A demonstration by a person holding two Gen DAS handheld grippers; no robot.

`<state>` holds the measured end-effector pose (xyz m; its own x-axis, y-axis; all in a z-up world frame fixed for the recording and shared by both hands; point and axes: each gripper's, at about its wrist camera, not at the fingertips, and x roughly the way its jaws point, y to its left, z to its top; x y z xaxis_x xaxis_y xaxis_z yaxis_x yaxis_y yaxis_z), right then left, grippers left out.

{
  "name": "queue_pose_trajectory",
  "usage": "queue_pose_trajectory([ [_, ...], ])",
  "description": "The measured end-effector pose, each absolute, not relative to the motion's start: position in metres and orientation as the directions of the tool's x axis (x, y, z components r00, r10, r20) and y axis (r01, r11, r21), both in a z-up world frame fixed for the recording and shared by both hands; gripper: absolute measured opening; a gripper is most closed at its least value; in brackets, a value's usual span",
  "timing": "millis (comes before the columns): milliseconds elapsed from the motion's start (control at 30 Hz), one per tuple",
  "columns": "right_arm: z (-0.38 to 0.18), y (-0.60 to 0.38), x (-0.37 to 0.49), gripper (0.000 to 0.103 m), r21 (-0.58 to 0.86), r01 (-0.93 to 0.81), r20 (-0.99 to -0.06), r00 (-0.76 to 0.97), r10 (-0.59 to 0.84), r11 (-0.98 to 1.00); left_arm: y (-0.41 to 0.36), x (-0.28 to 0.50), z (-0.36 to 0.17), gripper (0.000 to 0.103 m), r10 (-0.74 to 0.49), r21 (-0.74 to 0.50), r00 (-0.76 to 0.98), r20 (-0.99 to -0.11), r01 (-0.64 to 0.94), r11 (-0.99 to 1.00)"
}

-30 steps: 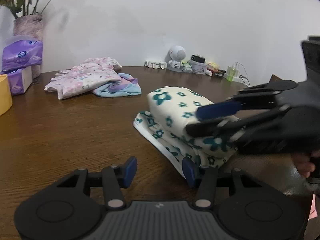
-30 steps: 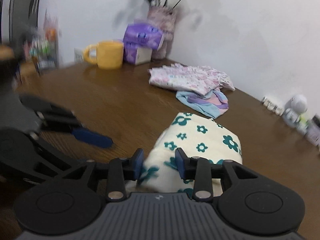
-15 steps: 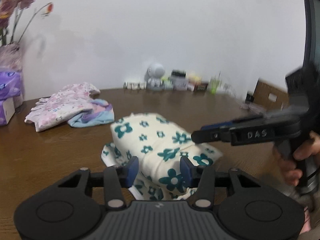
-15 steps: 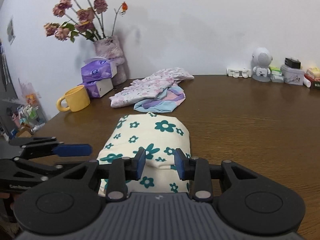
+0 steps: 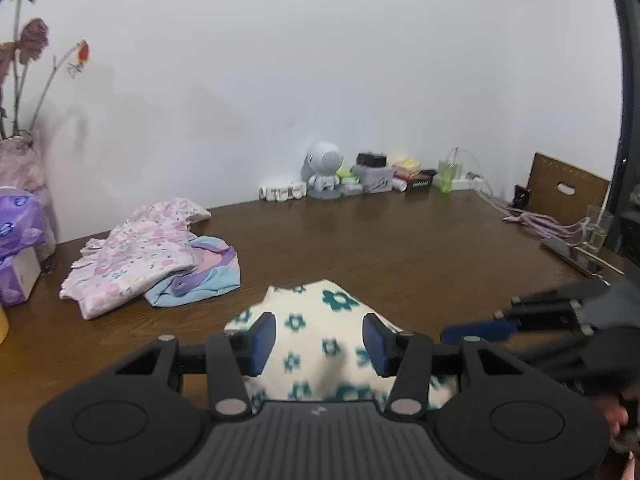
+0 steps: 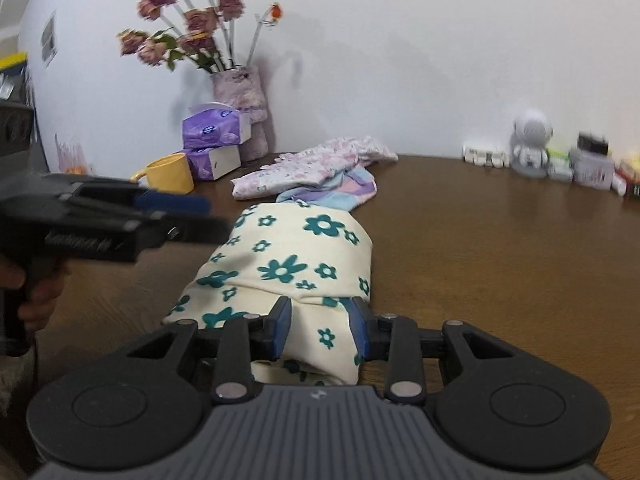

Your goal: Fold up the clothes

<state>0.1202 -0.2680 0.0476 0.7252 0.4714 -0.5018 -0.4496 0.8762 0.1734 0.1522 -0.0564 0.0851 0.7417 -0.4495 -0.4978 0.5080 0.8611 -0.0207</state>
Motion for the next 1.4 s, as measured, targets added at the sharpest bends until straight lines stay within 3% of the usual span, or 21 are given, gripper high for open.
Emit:
queue_pose_trajectory([
  [167,0.034,-0.277,0.138,0.031,0.287,-0.440,-0.520,0.675,0.524,0.851,-0.075,0.180,0.067,0.042,-0.399,0.016,0.723,-0.564,0.493,0.870],
  [267,0.027,-0.283,0.142,0.006,0.348,-0.441,-0.524,0.640,0.562,0.827,-0.077,0.187,0.057,0.043,-0.376,0.023,0.719,-0.585,0.478,0.878],
  [300,0.026,-0.285,0.142,0.003,0.364,-0.441,-0.524,0.632,0.571,0.821,-0.076,0.188,0.057,0.043,-0.376,0.018,0.719,-0.584,0.474,0.880],
  [467,0.025,-0.297,0.136,0.004,0.398,-0.442,-0.503,0.628,0.594,0.804,-0.070,0.192,0.055,0.043,-0.375,-0.011,0.721,-0.583,0.455,0.890],
  [533,0.027,-0.309,0.139,0.012,0.421,-0.422,-0.476,0.651,0.591,0.803,-0.068,0.193,0.055,0.041,-0.376,-0.022,0.722,-0.582,0.448,0.894],
  [600,0.024,-0.314,0.144,0.034,0.423,-0.406,-0.479,0.659,0.580,0.810,-0.071,0.189,0.061,0.041,-0.396,-0.020,0.727,-0.560,0.466,0.884],
  [633,0.022,-0.316,0.148,0.035,0.430,-0.399,-0.484,0.656,0.580,0.810,-0.072,0.190,0.060,0.041,-0.393,-0.019,0.727,-0.563,0.464,0.886],
  [733,0.009,-0.318,0.161,0.035,0.495,-0.383,-0.501,0.607,0.617,0.780,-0.075,0.193,0.056,0.041,-0.382,-0.015,0.726,-0.571,0.457,0.890],
  [767,0.005,-0.319,0.165,0.026,0.520,-0.370,-0.502,0.597,0.626,0.770,-0.076,0.194,0.055,0.041,-0.379,-0.014,0.726,-0.574,0.454,0.891],
  [800,0.002,-0.322,0.167,0.007,0.555,-0.358,-0.488,0.591,0.643,0.751,-0.077,0.194,0.054,0.041,-0.376,-0.012,0.726,-0.576,0.452,0.892],
  [933,0.006,-0.326,0.159,0.004,0.561,-0.361,-0.454,0.617,0.642,0.745,-0.081,0.198,0.049,0.043,-0.362,-0.007,0.725,-0.586,0.442,0.897],
  [1400,0.013,-0.322,0.126,0.003,0.497,-0.384,-0.489,0.616,0.617,0.778,-0.083,0.195,0.045,0.041,-0.340,0.005,0.737,-0.583,0.422,0.906],
])
